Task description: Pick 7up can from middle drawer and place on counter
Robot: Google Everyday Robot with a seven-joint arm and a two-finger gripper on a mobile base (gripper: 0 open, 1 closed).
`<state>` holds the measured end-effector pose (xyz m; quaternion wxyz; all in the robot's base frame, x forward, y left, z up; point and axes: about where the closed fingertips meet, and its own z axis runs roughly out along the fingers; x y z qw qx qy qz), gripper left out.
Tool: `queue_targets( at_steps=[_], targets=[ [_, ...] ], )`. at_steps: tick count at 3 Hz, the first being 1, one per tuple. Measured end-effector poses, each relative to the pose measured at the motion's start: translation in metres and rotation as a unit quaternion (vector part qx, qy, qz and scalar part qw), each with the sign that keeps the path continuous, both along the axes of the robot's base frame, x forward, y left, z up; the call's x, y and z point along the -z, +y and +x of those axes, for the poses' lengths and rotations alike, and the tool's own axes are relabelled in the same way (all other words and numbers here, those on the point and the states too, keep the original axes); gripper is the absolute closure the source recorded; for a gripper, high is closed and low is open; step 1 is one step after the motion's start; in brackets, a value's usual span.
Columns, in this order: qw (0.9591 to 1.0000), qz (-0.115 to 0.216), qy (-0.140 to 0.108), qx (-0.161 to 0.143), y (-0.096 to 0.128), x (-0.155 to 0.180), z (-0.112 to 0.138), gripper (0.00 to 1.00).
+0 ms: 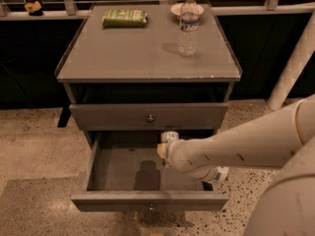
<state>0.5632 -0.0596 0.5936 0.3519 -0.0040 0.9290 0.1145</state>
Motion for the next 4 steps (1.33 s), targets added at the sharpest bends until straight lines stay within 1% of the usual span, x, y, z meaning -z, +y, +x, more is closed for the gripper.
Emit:
queue_targets(
  at_steps=[1, 2, 3, 4],
  targets=[
    [0.9979, -0.024, -0.059, 0.008, 0.003, -0.042, 0.018, 1.0],
    [0.993, -0.033, -0.113, 0.002, 0.034, -0.086, 0.034, 1.0],
    [0.9928, -0.047, -0.11, 0.006, 0.03, -0.087, 0.032, 1.0],
    [0.9928, -0.048, -0.11, 0.006, 0.03, -0.086, 0.032, 1.0]
  ],
)
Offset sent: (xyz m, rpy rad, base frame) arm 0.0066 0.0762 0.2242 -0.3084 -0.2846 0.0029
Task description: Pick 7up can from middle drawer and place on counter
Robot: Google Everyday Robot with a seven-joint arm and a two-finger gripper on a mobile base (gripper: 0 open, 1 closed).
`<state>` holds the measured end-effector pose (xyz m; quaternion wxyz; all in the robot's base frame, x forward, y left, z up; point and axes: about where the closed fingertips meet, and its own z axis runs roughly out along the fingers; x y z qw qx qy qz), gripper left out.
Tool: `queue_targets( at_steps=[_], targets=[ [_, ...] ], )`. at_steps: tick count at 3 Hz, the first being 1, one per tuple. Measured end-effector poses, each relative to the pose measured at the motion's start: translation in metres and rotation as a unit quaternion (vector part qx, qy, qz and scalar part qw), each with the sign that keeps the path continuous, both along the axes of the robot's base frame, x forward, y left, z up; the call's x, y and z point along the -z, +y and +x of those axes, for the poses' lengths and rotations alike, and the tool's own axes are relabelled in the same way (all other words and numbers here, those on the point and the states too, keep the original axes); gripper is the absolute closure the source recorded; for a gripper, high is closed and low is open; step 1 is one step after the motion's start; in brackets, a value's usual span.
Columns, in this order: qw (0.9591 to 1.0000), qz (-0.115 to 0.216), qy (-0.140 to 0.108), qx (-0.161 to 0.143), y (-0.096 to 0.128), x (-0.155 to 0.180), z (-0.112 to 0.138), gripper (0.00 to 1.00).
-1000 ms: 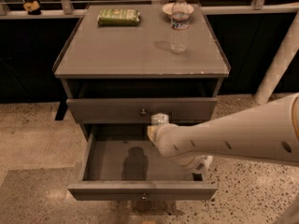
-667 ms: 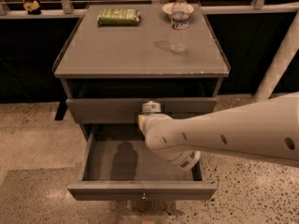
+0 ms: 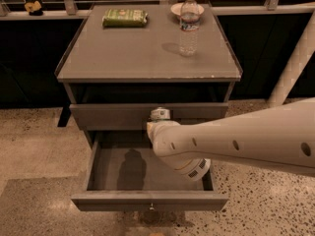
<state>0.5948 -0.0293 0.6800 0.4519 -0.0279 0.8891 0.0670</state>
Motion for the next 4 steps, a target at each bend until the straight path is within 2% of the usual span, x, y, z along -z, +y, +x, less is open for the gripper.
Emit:
queue_targets(
  at_steps=[1, 2, 3, 4],
  targets=[
    [0.9983, -0.023, -0.028, 0.045, -0.042, -0.014, 0.011, 1.0],
    [0.9917, -0.047, -0.082, 0.087, -0.11, -0.05, 0.01, 1.0],
    [0.9917, -0.047, -0.082, 0.087, -0.11, -0.05, 0.01, 1.0],
    [0.9891, -0.061, -0.091, 0.098, -0.131, -0.054, 0.007, 1.0]
  ],
)
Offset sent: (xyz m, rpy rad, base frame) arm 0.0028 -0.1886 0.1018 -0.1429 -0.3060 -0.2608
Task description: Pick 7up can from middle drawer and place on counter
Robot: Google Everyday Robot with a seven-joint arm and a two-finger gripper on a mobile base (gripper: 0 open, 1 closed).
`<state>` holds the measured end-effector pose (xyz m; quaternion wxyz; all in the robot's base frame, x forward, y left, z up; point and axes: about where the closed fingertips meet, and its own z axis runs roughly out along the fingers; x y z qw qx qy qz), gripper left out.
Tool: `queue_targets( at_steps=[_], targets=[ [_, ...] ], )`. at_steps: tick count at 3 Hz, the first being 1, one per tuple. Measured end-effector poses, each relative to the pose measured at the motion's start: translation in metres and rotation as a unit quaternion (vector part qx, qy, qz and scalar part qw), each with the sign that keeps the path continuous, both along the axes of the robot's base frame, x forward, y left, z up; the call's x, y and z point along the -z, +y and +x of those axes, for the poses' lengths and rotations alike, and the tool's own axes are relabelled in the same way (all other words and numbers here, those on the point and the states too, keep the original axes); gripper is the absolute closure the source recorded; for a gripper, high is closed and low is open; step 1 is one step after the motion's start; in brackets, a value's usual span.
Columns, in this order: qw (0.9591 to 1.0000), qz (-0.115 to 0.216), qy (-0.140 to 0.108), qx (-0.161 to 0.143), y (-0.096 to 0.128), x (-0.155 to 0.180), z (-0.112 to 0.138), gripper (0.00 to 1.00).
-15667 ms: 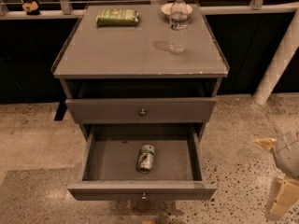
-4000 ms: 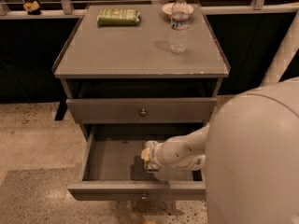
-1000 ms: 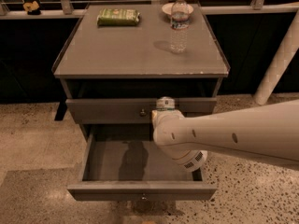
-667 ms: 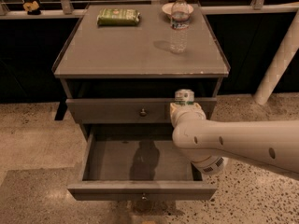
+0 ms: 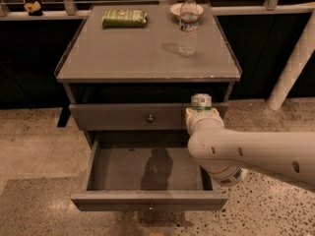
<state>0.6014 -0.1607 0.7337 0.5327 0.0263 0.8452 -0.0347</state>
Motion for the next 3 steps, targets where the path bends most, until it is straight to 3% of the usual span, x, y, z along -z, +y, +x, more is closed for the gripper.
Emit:
queue_targets(
  at_steps=[1, 3],
  targets=[
    [0.9991, -0.005, -0.025, 0.033, -0.047, -0.011, -0.006, 1.0],
    [0.9921, -0.019, -0.071, 0.102, -0.142, -0.037, -0.016, 1.0]
  ],
)
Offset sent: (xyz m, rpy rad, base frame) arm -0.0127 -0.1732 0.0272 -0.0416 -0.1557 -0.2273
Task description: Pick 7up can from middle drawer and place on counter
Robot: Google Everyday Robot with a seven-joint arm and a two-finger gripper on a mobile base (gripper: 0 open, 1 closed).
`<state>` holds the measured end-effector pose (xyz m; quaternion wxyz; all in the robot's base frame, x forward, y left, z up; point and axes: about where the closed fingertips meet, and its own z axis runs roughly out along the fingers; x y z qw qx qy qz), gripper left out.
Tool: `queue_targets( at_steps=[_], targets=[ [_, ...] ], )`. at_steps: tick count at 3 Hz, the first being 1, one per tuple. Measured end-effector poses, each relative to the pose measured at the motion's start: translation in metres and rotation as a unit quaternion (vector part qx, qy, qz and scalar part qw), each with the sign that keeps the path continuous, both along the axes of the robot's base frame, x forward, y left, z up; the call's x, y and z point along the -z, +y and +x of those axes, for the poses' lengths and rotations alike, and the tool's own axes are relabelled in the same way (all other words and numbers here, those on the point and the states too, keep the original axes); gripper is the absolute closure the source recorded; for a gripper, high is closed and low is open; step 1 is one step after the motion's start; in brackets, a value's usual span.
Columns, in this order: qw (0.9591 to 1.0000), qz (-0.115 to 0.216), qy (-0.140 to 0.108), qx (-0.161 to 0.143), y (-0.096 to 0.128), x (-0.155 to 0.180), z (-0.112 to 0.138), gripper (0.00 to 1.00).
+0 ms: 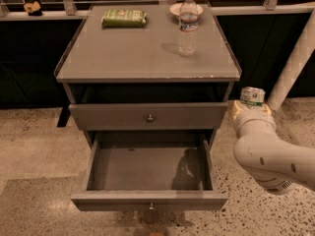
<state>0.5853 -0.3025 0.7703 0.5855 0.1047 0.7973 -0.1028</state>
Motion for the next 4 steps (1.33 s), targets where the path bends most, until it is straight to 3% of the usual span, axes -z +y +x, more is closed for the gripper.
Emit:
queue_targets(
  at_steps=[1, 2, 4],
  targets=[
    [1.0, -0.002, -0.001, 0.0, -0.002, 0.0, 0.0, 1.0],
    [0.9994, -0.017, -0.022, -0.019, 0.009, -0.025, 0.013, 1.0],
    [0.9906, -0.093, -0.092, -0.042, 0.028, -0.122, 0.064, 1.0]
  ],
)
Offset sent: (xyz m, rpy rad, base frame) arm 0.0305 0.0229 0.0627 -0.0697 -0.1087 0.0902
